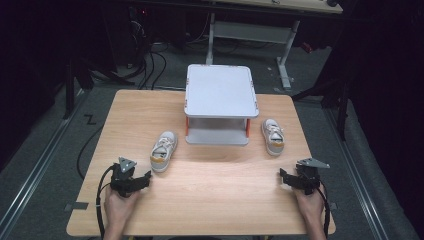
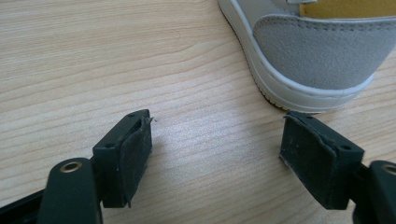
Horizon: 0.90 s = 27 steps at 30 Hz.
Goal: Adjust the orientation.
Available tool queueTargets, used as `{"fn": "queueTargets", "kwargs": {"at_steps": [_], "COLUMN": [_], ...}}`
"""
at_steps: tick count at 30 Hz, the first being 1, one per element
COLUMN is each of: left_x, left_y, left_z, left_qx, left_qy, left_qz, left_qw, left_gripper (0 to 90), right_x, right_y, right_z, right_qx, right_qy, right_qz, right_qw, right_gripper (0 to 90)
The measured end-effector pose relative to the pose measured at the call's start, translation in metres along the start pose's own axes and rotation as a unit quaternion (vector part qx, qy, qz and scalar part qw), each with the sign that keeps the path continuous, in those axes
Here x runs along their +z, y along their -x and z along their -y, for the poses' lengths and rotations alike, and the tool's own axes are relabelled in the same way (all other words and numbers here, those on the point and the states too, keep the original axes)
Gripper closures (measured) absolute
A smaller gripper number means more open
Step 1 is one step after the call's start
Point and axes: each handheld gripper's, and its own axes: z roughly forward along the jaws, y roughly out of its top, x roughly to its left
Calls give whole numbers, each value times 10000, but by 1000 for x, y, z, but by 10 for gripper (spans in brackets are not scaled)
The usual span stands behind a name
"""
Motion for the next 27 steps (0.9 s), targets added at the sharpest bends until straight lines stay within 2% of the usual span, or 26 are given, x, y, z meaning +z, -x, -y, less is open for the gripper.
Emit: {"fn": "queueTargets", "kwargs": {"at_steps": [13, 17, 18, 21, 24, 27], "left_x": [0, -1, 0, -2, -3, -7], "left_y": [1, 1, 1, 1, 2, 2], "left_z": [0, 0, 0, -2, -4, -6], "left_qx": [-34, 57, 62, 119, 58, 18], "left_qy": [9, 42, 80, 15, -26, 67], "left_qz": [13, 37, 62, 102, 189, 271], "left_qw": [10000, 10000, 9999, 9999, 9998, 9996], "left_gripper": [243, 341, 341, 403, 455, 474], "right_x": [0, 0, 0, 0, 0, 0], "right_y": [0, 0, 0, 0, -1, 0], "right_z": [0, 0, 0, 0, 0, 0], "right_qx": [3, 5, 3, 2, 5, 7], "right_qy": [1, 0, 1, 2, 2, 2], "right_qz": [-1, 1, 7, 13, 15, 14], "right_qw": [10000, 10000, 10000, 10000, 10000, 10000], "right_gripper": [280, 280, 280, 280, 279, 279]}}
